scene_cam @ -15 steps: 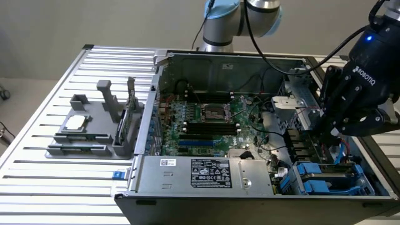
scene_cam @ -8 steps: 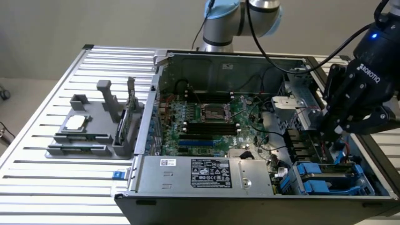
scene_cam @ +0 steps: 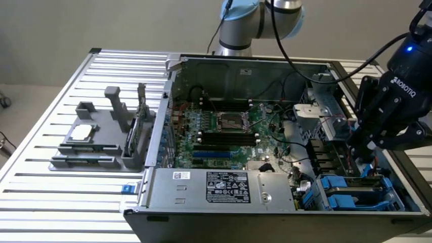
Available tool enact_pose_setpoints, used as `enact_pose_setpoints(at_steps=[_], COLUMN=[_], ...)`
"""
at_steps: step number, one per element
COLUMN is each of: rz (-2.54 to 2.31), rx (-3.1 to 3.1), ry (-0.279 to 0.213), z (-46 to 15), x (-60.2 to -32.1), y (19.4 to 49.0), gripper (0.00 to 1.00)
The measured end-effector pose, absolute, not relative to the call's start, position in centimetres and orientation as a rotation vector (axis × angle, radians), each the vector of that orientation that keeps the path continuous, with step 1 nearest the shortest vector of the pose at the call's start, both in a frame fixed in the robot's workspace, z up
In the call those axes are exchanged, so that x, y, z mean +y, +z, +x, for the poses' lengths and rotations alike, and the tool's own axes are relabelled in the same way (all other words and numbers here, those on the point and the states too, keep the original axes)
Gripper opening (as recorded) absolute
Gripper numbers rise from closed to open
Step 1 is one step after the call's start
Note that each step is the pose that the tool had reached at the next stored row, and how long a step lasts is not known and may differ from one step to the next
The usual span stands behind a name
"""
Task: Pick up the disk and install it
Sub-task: 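Insert the second disk wire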
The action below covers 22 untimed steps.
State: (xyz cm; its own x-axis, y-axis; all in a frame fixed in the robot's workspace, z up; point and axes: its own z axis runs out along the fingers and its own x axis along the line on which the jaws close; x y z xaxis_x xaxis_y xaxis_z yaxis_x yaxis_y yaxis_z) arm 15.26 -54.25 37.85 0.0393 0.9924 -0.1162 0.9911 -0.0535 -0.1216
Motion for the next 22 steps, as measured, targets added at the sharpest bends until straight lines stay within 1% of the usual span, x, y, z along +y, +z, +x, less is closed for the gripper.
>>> enact_pose_setpoints(at_steps=[9,22], rz=[-2.26,-2.26], rx=[-2.156,-2.157], ry=[0.265,0.263], z=[15.29,15.57], x=[-54.47,-54.52], y=[38.31,37.68], gripper=[0.31,0.31])
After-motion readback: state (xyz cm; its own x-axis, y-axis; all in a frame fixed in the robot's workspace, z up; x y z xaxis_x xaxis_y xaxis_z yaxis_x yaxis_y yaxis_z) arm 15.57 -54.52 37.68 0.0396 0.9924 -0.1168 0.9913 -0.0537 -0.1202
